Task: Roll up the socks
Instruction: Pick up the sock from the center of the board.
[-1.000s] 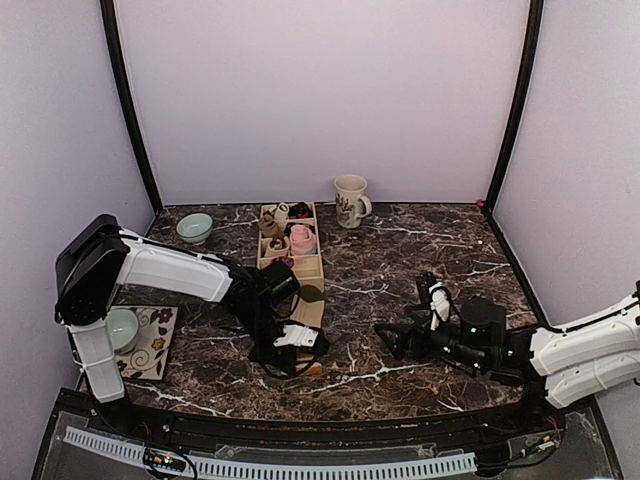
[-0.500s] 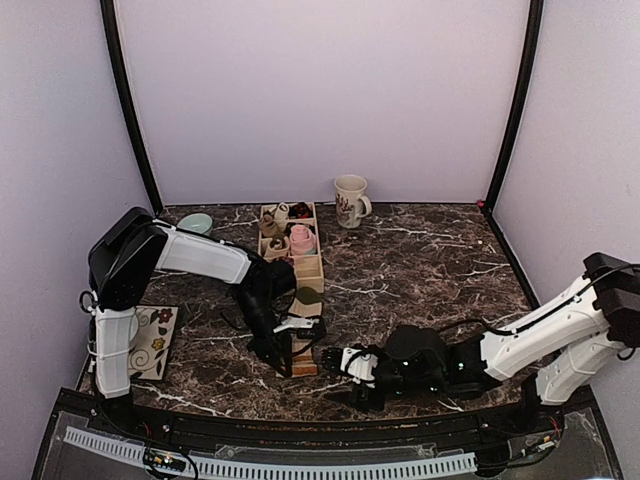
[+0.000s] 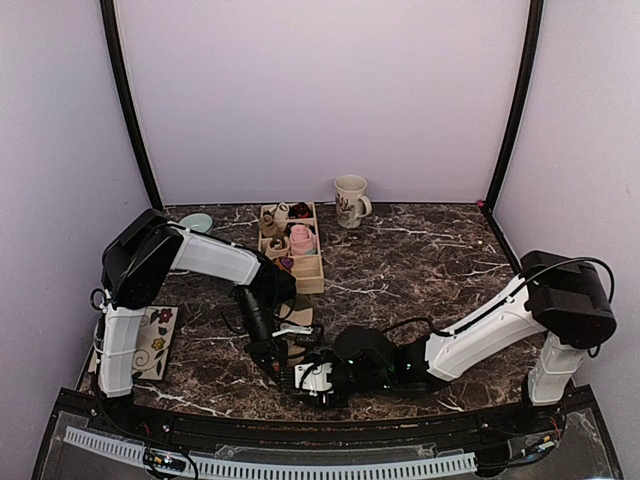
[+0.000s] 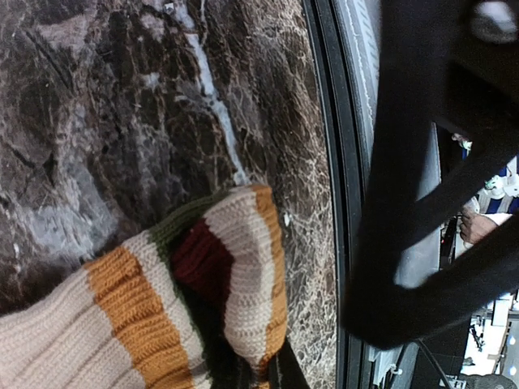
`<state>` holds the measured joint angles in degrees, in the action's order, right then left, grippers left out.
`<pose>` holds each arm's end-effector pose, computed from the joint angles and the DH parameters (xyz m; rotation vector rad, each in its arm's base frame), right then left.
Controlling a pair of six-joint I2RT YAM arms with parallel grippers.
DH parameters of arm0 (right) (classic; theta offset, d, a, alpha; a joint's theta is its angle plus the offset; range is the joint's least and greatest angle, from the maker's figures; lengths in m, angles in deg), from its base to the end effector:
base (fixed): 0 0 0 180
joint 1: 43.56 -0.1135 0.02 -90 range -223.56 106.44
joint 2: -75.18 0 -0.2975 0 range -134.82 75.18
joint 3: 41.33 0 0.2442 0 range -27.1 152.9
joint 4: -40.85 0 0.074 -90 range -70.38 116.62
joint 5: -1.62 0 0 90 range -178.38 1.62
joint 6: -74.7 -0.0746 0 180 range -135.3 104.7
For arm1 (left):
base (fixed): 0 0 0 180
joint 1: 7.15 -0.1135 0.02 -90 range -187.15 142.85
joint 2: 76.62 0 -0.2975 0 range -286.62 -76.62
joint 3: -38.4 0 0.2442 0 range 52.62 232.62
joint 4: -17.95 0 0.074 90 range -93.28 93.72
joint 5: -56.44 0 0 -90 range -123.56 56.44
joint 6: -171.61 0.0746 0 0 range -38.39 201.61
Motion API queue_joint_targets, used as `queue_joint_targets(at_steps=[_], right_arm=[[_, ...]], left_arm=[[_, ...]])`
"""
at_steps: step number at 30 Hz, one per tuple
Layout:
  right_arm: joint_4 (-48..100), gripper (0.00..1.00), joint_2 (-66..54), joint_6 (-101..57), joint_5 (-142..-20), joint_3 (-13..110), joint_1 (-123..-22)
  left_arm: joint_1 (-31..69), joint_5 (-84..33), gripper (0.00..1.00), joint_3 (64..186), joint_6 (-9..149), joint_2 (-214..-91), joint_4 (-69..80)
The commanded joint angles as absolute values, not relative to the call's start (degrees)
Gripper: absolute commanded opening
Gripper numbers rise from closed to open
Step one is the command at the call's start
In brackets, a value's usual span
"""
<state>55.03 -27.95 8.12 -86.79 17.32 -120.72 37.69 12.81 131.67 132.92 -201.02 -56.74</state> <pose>0.0847 0.3808 0.1572 -1.6691 1.3639 0.5857 0.2193 -0.2942 0.1120 -1.8908 -1.9127 1.1691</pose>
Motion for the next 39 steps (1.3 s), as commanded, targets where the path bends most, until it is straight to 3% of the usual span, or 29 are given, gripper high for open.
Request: queue_joint_targets(at_steps=[1, 9, 15, 19, 23, 31, 39], right_arm=[[58.40, 0.50, -30.92, 9.52, -83.24, 19.07, -119.31], [61.82, 0.46, -34.70, 8.10, -82.65, 19.54, -117.86], [61.52, 0.28, -36.58, 6.72, -82.38, 20.29, -117.88], [60.40, 0.12, -37.83, 4.66, -81.32, 20.30, -117.52], [59.85, 0.10, -39.17, 2.73, -80.40, 19.54, -117.25], [58.33, 0.11, -42.65, 0.03, -79.06, 19.39, -117.27], [54.33, 0.00, -44.22, -9.99, -77.08, 18.80, -116.59]], left_arm=[[37.67, 3.80, 0.00, 130.58, 134.18, -203.61, -56.63], [37.67, 3.13, 0.00, 131.09, 134.12, -203.62, -56.13], [37.58, 2.19, 0.00, 131.29, 134.00, -203.59, -55.74], [37.21, 0.83, 0.15, 131.47, 132.78, -203.62, -53.91], [36.73, 1.06, 0.30, 132.25, 132.36, -203.00, -54.02], [35.53, -0.70, 0.37, 130.20, 131.73, -198.32, -53.58], [25.93, -10.55, 0.46, 122.90, 128.42, -183.46, -46.50]])
